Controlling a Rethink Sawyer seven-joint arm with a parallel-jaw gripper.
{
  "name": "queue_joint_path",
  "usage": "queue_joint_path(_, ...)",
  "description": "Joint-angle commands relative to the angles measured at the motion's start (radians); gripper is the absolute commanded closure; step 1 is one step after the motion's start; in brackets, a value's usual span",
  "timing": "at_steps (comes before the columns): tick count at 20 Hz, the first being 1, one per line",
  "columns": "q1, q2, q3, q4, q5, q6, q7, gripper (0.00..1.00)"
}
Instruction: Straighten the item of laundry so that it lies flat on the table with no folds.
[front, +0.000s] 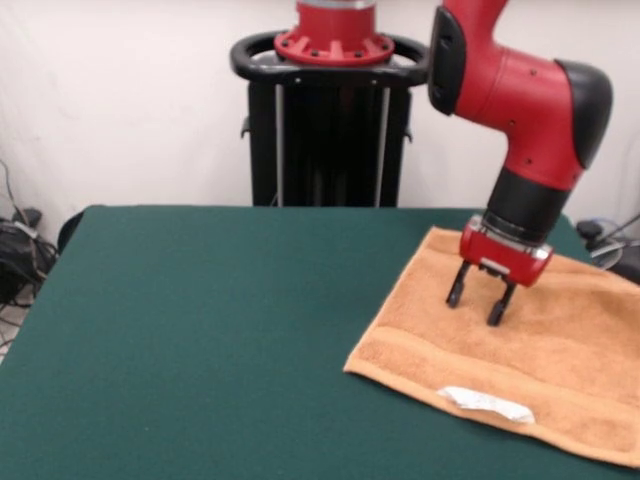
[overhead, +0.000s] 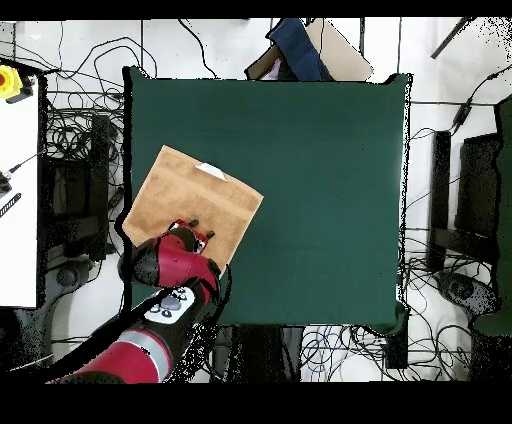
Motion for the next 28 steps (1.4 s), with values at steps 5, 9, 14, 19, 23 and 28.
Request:
queue_joint_path(5,-0.124,0.149,-0.080,-0.131,-0.134,-0.028,0.015,0.00)
queue_joint_path(9,-0.185,0.107,-0.073,-0.093,-0.244,-0.045,0.004,0.00)
queue_joint_path(14,-0.269,0.045,-0.039,-0.018,-0.403,-0.077,0.002,0.00)
queue_joint_path(19,-0.416,-0.073,0.033,0.110,-0.624,-0.069,-0.024,0.00)
queue_joint_path(23,-0.491,-0.136,0.060,0.191,-0.751,-0.053,-0.009,0.00)
queue_joint_path(28,-0.526,-0.123,0.053,0.196,-0.837,-0.074,0.024,0.00)
